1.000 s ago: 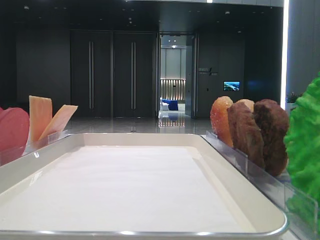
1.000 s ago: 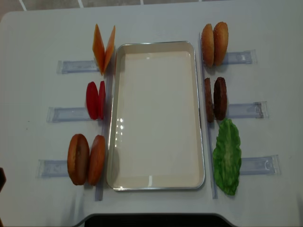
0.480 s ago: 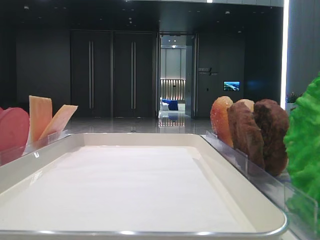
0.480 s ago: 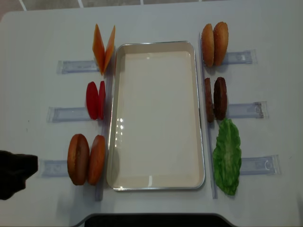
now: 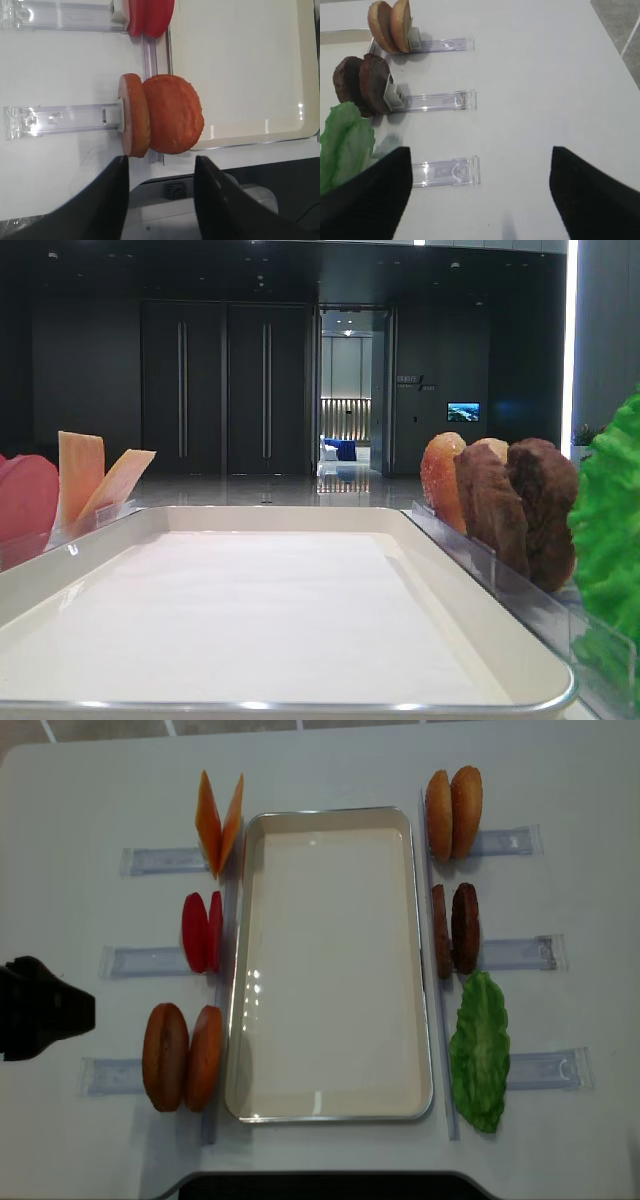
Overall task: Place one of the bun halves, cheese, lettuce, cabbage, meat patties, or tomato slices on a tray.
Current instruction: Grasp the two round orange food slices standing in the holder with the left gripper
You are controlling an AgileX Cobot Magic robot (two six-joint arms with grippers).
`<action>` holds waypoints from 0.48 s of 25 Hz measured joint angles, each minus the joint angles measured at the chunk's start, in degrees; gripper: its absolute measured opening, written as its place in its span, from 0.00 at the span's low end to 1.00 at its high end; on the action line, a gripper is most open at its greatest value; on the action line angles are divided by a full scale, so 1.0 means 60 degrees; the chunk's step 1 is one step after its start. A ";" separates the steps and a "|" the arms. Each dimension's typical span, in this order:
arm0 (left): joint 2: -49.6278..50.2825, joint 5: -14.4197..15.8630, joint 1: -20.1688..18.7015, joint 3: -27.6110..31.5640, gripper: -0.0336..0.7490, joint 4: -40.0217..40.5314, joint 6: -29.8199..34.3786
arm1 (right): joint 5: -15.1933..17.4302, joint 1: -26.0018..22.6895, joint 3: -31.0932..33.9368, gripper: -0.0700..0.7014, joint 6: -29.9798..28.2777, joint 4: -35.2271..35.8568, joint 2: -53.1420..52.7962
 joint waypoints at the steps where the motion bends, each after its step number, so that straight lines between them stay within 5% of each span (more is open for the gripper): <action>1: 0.0074 0.0000 0.0000 0.0000 0.47 0.0000 -0.0043 | 0.0000 0.0000 0.0000 0.79 0.0000 0.0000 0.0000; 12: 0.0241 0.0000 0.0000 -0.0012 0.42 0.1246 -0.0128 | 0.0000 0.0000 0.0000 0.79 0.0046 0.0000 0.0000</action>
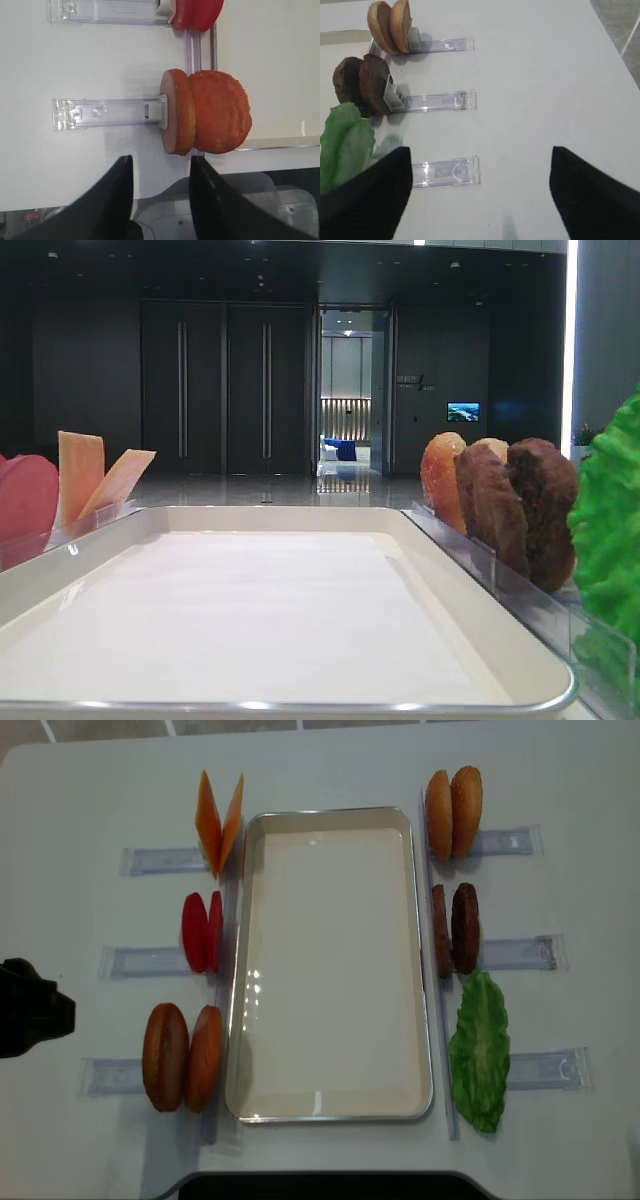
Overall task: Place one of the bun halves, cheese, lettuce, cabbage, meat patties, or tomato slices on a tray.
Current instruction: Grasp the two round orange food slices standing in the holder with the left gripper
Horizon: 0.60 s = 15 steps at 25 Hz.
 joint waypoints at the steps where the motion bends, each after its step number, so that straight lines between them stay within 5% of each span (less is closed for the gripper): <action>1: 0.0000 0.0000 0.0000 0.0000 0.41 0.0045 0.0000 | 0.0000 0.0000 0.0000 0.79 -0.0001 0.0000 0.0000; 8: 0.0451 0.0000 -0.0397 0.0000 0.36 0.0045 -0.0266 | 0.0000 0.0000 0.0000 0.79 0.0028 0.0000 0.0000; 15: 0.1487 0.0000 -0.3337 -0.0307 0.34 0.1250 -0.2228 | 0.0000 0.0000 0.0000 0.79 0.0037 0.0000 0.0000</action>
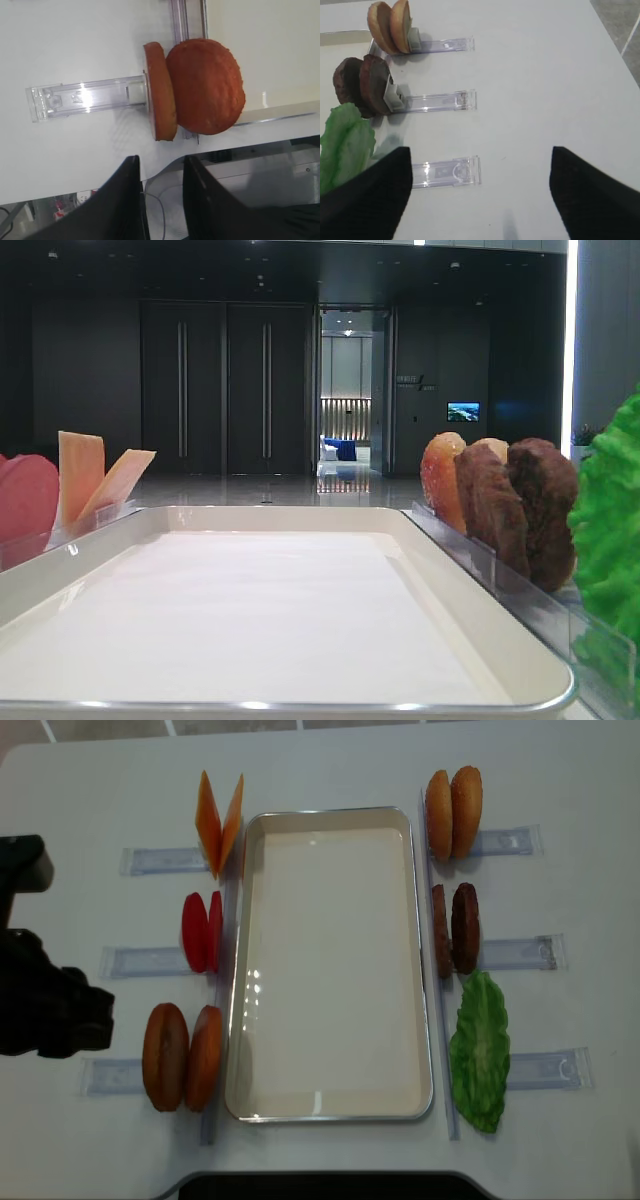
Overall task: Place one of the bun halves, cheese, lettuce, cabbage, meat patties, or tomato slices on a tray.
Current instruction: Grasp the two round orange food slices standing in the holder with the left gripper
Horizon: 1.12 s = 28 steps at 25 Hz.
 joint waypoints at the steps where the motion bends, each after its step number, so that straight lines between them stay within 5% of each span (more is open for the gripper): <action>1: 0.0224 0.0000 -0.0536 -0.0136 0.34 0.0253 -0.0389 | 0.0000 0.0000 0.0000 0.79 0.0011 0.0000 0.0000; 5: 0.1278 -0.0009 -0.2491 -0.0882 0.34 0.1144 -0.1938 | 0.0000 0.0000 0.0000 0.79 0.0019 0.0000 0.0000; 10: 0.2403 -0.0352 -0.3876 -0.1522 0.34 0.1638 -0.3370 | 0.0000 0.0000 0.0000 0.79 0.0019 0.0000 0.0000; 22: 0.2894 -0.0222 -0.4085 -0.1610 0.36 0.1823 -0.5345 | 0.0000 0.0000 0.0000 0.75 0.0095 0.0000 0.0000; 28: 0.2886 -0.0222 -0.4085 -0.1397 0.61 0.2194 -0.5861 | 0.0000 0.0000 0.0000 0.69 0.0095 0.0000 0.0000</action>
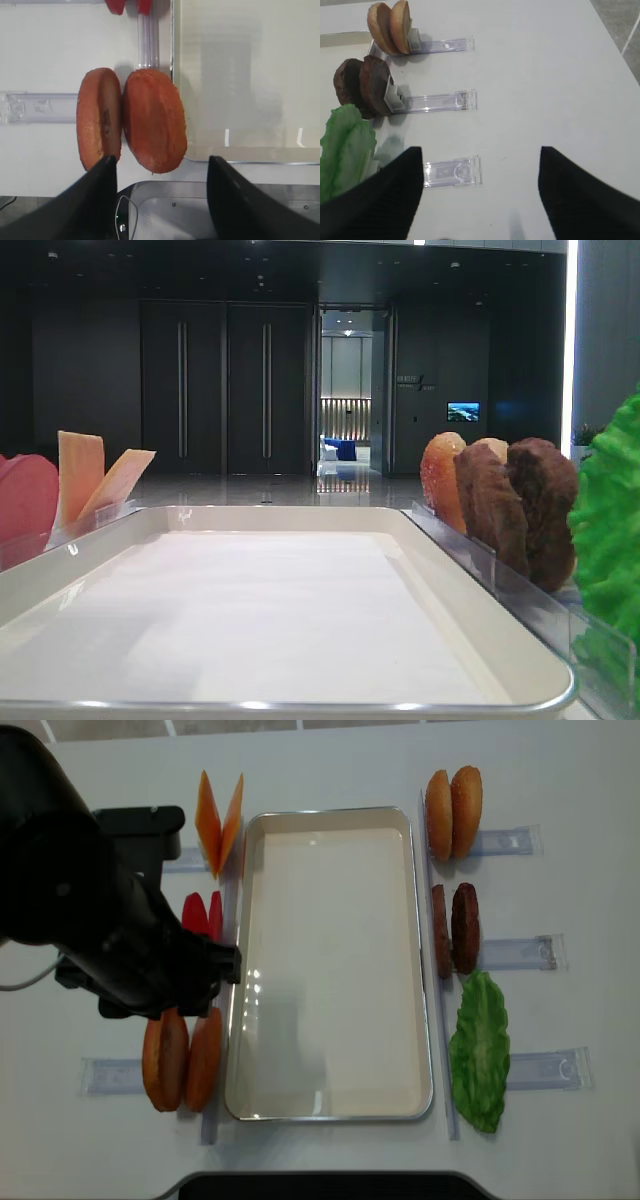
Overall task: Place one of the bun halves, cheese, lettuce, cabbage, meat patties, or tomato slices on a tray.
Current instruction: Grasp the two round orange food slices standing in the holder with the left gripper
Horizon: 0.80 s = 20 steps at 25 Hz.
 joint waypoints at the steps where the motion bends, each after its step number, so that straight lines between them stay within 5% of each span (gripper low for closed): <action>1: -0.0001 0.0000 0.0000 0.0112 0.63 0.0019 -0.0074 | 0.0000 0.0000 0.0000 0.69 0.0000 0.0000 0.0000; 5: -0.0019 -0.0066 0.0000 0.0699 0.65 0.0065 -0.0379 | 0.0000 0.0000 0.0000 0.67 0.0000 0.0000 0.0000; 20: 0.1350 -0.2161 0.0000 0.1034 0.64 -0.0218 -0.0528 | 0.0000 0.0000 0.0000 0.67 0.0000 0.0000 0.0000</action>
